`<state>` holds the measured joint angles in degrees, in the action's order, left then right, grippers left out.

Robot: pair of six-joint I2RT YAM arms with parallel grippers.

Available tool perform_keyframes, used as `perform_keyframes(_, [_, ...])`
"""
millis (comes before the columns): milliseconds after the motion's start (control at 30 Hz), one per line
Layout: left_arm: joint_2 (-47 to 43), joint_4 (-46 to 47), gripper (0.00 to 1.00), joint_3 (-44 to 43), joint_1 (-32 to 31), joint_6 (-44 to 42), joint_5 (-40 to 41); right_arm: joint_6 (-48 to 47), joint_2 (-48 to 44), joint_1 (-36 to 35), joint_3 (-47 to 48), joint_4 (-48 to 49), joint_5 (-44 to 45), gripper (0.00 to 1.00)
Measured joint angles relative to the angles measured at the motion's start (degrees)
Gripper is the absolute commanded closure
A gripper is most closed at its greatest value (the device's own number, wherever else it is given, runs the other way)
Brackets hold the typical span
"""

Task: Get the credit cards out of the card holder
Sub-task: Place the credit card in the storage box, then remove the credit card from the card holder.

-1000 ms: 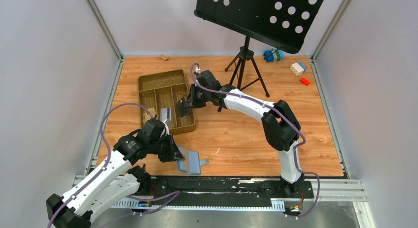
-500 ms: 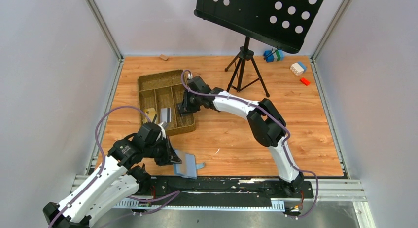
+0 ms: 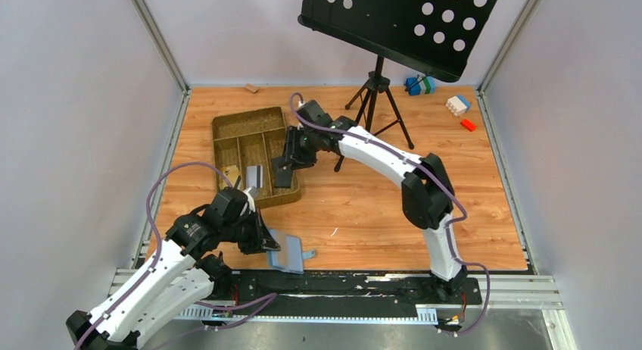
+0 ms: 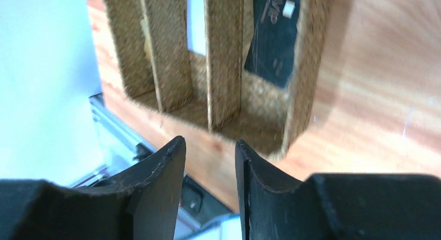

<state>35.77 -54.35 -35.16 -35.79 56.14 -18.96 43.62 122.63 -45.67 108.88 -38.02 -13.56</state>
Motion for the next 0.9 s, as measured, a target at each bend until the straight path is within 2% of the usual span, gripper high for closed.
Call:
perform_keyframes(233, [-0.3, 1.5, 1.00, 0.9, 0.0, 0.2, 0.0, 7.6, -18.9, 5.3, -16.1, 1.4, -9.7, 0.59])
perform_keyframes(467, [-1.1, 6.5, 1.00, 3.1, 0.0, 1.9, 0.0, 18.0, -36.3, 11.6, -36.5, 19.2, -24.8, 0.55])
perform_keyframes(667, [1.2, 12.1, 1.00, 4.5, 0.0, 2.8, -0.2, 19.2, -42.4, 13.4, -38.1, 27.3, -34.3, 0.55])
perform_keyframes(900, [4.6, 19.0, 1.00, 7.3, 0.0, 3.4, -0.3, 26.1, -50.8, 15.7, -42.9, 41.4, -42.8, 0.54])
